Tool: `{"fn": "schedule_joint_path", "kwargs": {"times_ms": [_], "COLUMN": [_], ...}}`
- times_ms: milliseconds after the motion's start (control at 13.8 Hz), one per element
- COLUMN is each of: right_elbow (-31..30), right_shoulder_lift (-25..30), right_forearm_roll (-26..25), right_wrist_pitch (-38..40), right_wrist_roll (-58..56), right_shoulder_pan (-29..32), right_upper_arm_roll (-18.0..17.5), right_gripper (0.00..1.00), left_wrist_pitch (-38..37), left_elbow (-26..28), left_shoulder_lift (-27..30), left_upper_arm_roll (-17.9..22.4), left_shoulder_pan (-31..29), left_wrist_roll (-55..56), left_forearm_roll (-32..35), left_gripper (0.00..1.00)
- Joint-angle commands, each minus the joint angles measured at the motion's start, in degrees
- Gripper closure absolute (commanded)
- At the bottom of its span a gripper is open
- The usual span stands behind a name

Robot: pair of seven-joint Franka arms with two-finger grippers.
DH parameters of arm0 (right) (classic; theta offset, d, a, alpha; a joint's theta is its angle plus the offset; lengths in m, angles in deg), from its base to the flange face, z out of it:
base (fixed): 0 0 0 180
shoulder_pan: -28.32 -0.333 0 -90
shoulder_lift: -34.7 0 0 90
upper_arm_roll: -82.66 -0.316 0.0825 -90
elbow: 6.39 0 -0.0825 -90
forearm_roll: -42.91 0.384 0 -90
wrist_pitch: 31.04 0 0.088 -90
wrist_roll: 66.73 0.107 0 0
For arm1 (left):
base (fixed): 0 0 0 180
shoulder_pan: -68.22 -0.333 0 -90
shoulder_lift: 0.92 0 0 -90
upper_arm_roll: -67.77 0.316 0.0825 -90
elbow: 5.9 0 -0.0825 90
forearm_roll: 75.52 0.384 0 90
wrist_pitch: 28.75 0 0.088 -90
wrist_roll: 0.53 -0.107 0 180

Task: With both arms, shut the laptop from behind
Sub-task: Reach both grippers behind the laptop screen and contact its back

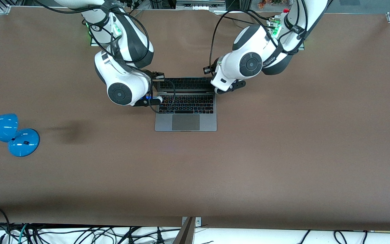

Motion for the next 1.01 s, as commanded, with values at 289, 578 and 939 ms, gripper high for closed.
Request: {"fn": "schedule_joint_path", "kwargs": {"times_ms": [289, 578, 939], "right_elbow": [0.32, 0.50, 2.95], "right_shoulder_lift": [-0.29, -1.78, -4.68], "right_forearm_roll": [-1.02, -1.02, -1.10], "right_wrist_pitch": [-7.59, -10.23, -11.91], "right_wrist_roll": [-0.95, -1.13, -1.30], "right_shoulder_pan": [0.38, 0.56, 0.56], "right_upper_arm_roll": [0.07, 0.59, 2.00], "right_gripper": [0.92, 0.92, 0.92], "left_wrist_pitch": [-0.49, -0.41, -0.41], "left_elbow": [-6.44, -8.64, -12.95], "left_shoulder_lift": [-5.92, -8.03, -12.25], "left_upper_arm_roll": [1.59, 2.39, 3.09], "left_shoulder_pan": [-0.16, 0.11, 0.54], "left_wrist_roll": [0.88, 1.05, 1.05], "left_forearm_roll": [5.21, 7.93, 10.39], "left_gripper": [1.00, 1.00, 1.00]}}
